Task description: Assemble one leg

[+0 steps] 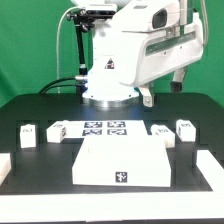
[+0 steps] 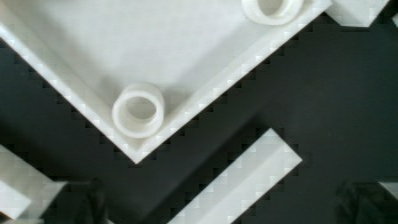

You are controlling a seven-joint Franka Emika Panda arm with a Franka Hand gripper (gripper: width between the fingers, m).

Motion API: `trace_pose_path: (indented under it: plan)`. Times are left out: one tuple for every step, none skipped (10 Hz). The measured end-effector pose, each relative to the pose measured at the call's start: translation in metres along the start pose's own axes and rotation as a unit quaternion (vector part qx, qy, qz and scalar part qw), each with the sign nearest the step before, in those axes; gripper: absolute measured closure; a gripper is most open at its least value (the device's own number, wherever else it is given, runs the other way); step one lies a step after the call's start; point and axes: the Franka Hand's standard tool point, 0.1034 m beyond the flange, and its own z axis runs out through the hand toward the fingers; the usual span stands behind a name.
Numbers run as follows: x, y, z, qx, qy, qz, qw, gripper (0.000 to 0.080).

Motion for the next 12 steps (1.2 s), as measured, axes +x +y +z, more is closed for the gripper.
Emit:
trace_pose_path:
  plan:
    - [0.000,0.000,0.000,0.000,0.000,0.000,1.000,0.0149]
    - [0.000,0.000,0.000,0.000,0.000,0.000,1.000,0.0149]
    - [0.000,0.000,0.000,0.000,0.000,0.000,1.000,0.0149]
    - [0.000,0.000,0.000,0.000,0.000,0.000,1.000,0.0149]
    - [0.000,0.000,0.000,0.000,0.000,0.000,1.000,0.0149]
    - [0.000,0.000,0.000,0.000,0.000,0.000,1.000,0.0149]
    - [0.000,0.000,0.000,0.000,0.000,0.000,1.000,0.0149]
    - [0.000,0.000,0.000,0.000,0.000,0.000,1.000,0.0149]
    - [0.000,0.000,0.000,0.000,0.000,0.000,1.000,0.0149]
    - [-0.002,0.001,-0.001,-0.004,0.002,-0.020,1.000,0.0149]
    - [-0.012,0.000,0.002,-0.011,0.007,-0.054,0.998,0.0149]
    - [-0.027,-0.002,0.008,-0.010,0.005,-0.094,0.995,0.0149]
